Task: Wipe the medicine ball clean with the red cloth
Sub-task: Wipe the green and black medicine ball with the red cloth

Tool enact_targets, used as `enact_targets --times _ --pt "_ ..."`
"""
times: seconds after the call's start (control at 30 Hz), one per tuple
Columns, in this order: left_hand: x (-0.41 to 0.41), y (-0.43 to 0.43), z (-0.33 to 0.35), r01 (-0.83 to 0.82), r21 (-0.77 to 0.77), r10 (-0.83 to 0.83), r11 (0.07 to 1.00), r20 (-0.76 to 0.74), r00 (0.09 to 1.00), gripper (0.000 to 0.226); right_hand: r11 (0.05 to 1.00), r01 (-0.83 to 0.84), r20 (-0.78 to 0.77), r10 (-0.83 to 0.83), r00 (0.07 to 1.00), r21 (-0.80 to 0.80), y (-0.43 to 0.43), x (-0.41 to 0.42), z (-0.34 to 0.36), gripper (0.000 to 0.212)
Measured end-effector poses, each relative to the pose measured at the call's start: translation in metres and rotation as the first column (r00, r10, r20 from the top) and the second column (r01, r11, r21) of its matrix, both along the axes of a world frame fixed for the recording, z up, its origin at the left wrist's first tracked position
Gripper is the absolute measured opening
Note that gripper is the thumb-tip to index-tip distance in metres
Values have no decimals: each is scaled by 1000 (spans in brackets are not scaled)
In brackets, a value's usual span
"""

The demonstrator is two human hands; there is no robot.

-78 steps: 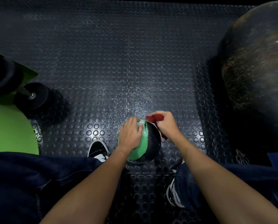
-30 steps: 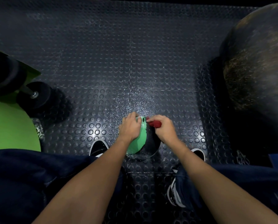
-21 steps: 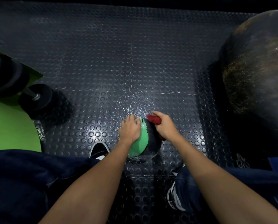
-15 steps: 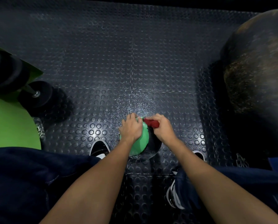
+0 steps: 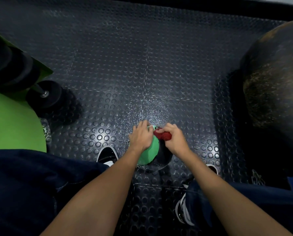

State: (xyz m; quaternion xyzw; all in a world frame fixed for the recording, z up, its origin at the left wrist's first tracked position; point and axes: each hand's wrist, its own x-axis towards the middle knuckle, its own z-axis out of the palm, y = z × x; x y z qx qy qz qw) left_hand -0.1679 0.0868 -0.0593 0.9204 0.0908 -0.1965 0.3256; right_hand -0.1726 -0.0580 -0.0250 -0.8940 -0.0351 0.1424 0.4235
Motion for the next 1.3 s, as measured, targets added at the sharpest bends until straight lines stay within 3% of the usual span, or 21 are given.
enact_targets --times 0.07,0.13,0.2,0.27,0.37,0.47,0.53,0.63,0.73,0.83,0.93,1.03,1.1,1.2,1.3 --pt "0 3 0 9 -5 -9 1000 3 1000 24 992 -83 -45 88 995 92 -11 0 14 31" --pt "0 5 -2 5 -16 -5 1000 7 1000 26 983 -14 -128 38 991 184 -19 7 24 37" --pt "-1 5 -4 -18 -29 18 999 10 1000 28 979 121 -130 -99 986 166 -20 16 21 44" --pt "0 4 -5 -48 -35 48 998 1 999 28 985 146 -127 -134 983 92 -11 18 12 46" --pt "3 3 -7 -74 -35 74 997 0 997 25 998 70 -68 -70 995 -4 2 4 0 54" --pt "8 5 -12 -105 -50 104 993 -18 994 22 998 -39 70 36 997 42 0 -11 2 55" --pt "10 8 -11 -110 -65 108 992 -23 994 21 989 -119 65 113 991 93 -8 -14 11 46" --pt "8 13 -8 -148 -119 147 982 -23 989 21 969 65 -190 -20 982 237 -25 -2 36 49" --pt "8 21 -10 -225 -144 219 964 -55 974 27 915 281 -226 -220 949 290 -32 14 48 47" --pt "11 26 -10 -214 -110 217 971 16 976 48 925 308 -218 -261 940 224 -17 20 42 44" --pt "8 21 -9 -120 -99 124 988 39 992 53 990 134 -143 -126 982 47 6 9 20 47" --pt "4 19 -13 -143 -79 147 987 48 988 49 990 -6 -91 -7 996 -142 18 -2 -3 50" --pt "2 19 -13 -144 -68 148 987 54 988 46 993 64 -132 -77 988 -96 19 0 -10 45" --pt "-1 16 -9 -102 -45 106 994 85 991 44 948 313 -285 -285 915 57 19 18 -13 34" --pt "-5 14 -7 -65 -43 69 997 110 992 44 919 395 -409 -364 837 -9 7 41 -7 27"
